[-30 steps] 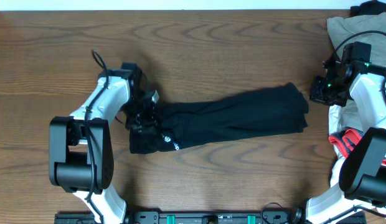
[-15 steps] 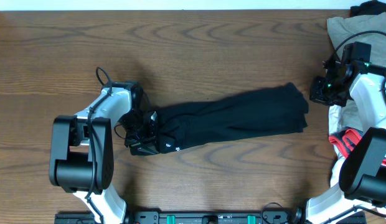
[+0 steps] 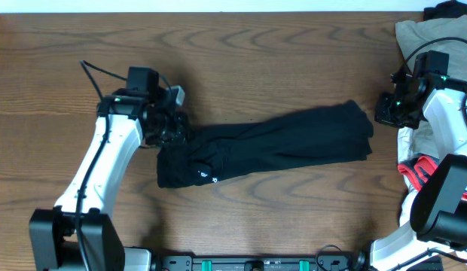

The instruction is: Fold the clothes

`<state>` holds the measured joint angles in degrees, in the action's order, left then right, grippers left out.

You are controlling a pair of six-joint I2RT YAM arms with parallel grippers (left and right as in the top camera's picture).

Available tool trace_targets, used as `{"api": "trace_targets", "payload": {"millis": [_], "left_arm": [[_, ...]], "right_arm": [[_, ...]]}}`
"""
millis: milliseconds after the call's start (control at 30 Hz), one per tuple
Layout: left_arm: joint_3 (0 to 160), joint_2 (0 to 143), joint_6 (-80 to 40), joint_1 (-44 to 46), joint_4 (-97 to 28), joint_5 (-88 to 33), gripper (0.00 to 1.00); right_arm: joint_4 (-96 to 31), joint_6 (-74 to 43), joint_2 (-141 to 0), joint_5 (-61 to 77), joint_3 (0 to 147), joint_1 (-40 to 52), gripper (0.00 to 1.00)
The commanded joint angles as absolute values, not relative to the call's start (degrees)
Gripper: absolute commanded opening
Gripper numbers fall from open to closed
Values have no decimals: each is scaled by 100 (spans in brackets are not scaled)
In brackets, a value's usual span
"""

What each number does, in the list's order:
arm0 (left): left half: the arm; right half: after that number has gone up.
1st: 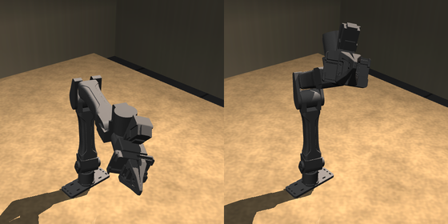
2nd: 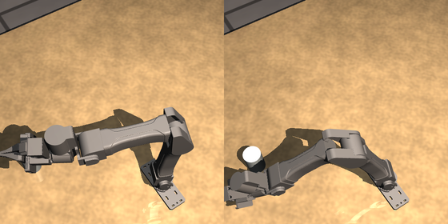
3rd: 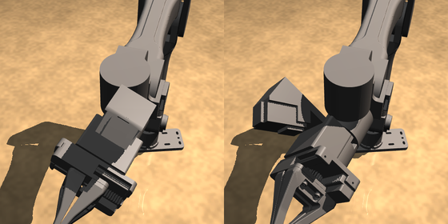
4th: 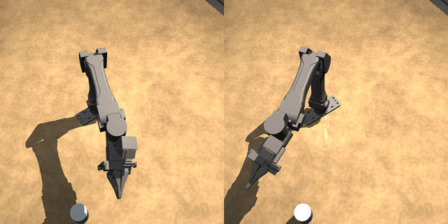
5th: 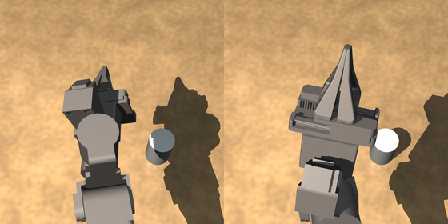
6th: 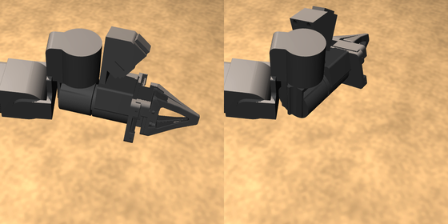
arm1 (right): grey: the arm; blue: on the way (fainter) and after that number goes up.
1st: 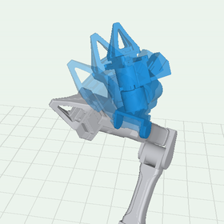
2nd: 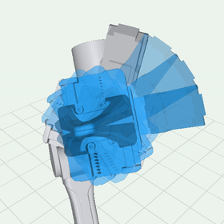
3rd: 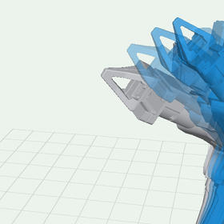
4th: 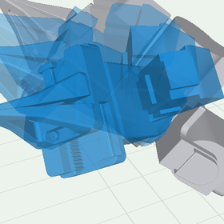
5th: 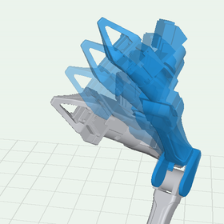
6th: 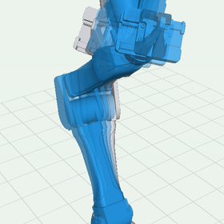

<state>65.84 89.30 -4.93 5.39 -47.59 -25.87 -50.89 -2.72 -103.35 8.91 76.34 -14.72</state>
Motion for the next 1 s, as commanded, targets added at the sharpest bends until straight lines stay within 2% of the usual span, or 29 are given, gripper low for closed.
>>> {"api": "trace_targets", "payload": {"millis": [0, 267, 467, 533, 600, 700, 867, 967], "left_arm": [[6591, 9030, -652, 561, -4724, -2283, 34], [6434, 9518, -655, 561, -4272, -2738, 37], [6429, 10025, -657, 561, -4320, -2849, 37], [6429, 10156, -657, 561, -4313, -2847, 37], [6429, 10261, -655, 561, -4300, -2836, 37], [6427, 10348, -652, 561, -4300, -2585, 38], [6324, 10368, -657, 558, -4285, -1461, 41], [6287, 10379, -790, 515, -4261, -1164, 42]], "right_arm": [[-5085, -204, -10342, 836, 7638, -1509, 11], [-5081, -202, -10342, 836, 7638, -1509, 11], [-5103, 397, -10342, 1081, 7638, -1509, 12], [-5172, 770, -10342, 1483, 7638, -1507, 15], [-5238, 956, -10342, 1721, 7638, -1503, 26], [-5275, 1041, -10342, 1966, 7638, -1492, 35], [-5275, 1039, -10344, 2338, 7627, -1492, 39], [-5273, 1037, -10385, 2523, 7618, -1492, 49]]}}
